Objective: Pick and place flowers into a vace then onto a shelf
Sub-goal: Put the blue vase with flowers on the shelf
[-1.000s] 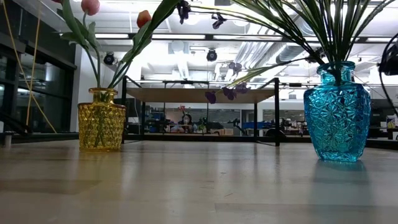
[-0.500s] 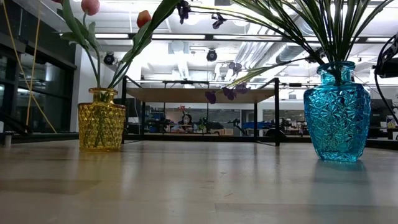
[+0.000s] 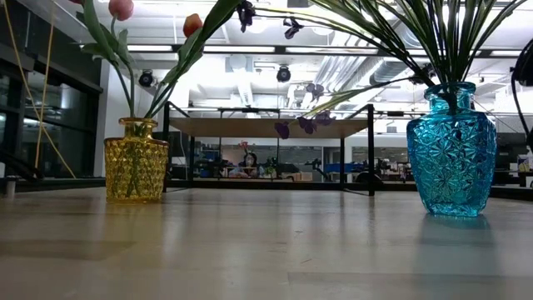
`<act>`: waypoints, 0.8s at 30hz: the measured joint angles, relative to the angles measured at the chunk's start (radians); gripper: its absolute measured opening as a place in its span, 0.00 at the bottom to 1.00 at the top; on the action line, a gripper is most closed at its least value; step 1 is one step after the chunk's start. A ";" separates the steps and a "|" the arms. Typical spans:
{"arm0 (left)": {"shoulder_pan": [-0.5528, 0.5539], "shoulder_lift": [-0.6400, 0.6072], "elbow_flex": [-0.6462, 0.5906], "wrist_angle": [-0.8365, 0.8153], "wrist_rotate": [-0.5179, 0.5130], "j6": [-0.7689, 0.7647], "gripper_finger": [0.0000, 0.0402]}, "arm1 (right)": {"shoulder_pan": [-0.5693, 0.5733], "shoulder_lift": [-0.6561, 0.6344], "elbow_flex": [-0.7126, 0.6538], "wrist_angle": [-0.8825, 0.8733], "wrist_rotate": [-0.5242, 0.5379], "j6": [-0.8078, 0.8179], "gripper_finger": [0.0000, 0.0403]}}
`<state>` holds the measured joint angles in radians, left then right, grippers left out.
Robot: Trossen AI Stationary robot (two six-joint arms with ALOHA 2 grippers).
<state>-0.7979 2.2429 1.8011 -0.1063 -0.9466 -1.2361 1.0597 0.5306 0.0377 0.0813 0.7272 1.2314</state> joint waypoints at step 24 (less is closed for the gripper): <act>0.000 0.000 0.000 0.002 0.003 -0.004 0.58 | -0.001 0.073 -0.024 0.165 0.190 -0.419 0.35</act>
<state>-0.7975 2.2429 1.8012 -0.1040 -0.9440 -1.2404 1.0588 0.6033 0.0135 0.2466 0.9173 0.8128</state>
